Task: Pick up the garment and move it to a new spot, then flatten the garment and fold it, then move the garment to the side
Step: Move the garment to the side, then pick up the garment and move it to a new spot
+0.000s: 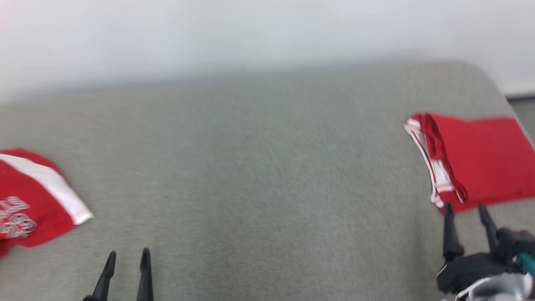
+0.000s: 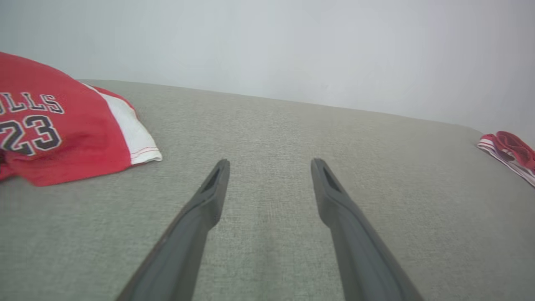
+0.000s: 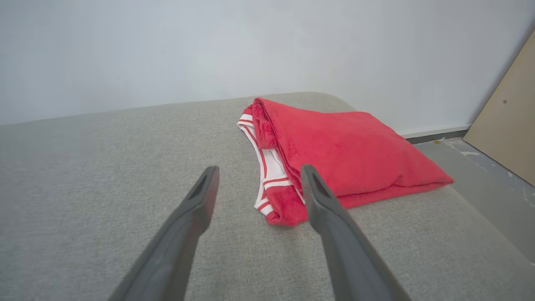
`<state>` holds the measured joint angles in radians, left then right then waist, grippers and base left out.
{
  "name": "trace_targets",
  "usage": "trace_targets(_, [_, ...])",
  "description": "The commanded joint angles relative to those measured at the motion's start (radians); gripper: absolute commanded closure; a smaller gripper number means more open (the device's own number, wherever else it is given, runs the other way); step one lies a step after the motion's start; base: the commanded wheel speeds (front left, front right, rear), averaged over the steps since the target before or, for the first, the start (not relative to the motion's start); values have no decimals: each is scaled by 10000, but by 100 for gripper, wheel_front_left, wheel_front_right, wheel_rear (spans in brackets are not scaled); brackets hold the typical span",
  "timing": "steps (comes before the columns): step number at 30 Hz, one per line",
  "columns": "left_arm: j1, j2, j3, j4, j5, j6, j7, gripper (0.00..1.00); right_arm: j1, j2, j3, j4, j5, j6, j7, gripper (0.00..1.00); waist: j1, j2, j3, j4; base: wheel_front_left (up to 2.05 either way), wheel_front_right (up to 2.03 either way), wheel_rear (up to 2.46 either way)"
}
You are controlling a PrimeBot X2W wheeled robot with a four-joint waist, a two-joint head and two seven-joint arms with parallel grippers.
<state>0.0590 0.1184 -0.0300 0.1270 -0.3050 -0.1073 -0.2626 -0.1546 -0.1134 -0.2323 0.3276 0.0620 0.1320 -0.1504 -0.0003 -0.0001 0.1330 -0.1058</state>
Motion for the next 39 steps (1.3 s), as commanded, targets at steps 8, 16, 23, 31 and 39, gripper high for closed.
trace_targets(8, [828,-335,904,197,481,-168,-31,0,1495,537,890,-1237,518,-26,457,0,3,1,-2073,1563,0,0,0])
trace_targets(16, [1168,-349,1171,171,818,-222,-31,0,2120,624,1538,-1643,497,-26,673,0,3,1,-2129,1489,0,0,0])
trace_targets(23, [1161,-405,1148,141,887,-219,-32,0,2273,637,1528,-1765,594,-26,849,0,3,1,-2009,1379,0,0,0])
trace_targets(31, [1034,-358,999,58,867,-228,-30,0,2278,640,1516,-1752,586,-26,813,0,3,1,-1966,1350,0,0,0])
trace_targets(39, [1006,-307,826,-36,767,-231,-30,0,2218,641,1564,-1673,642,-26,738,0,3,1,-1949,1332,0,0,0])
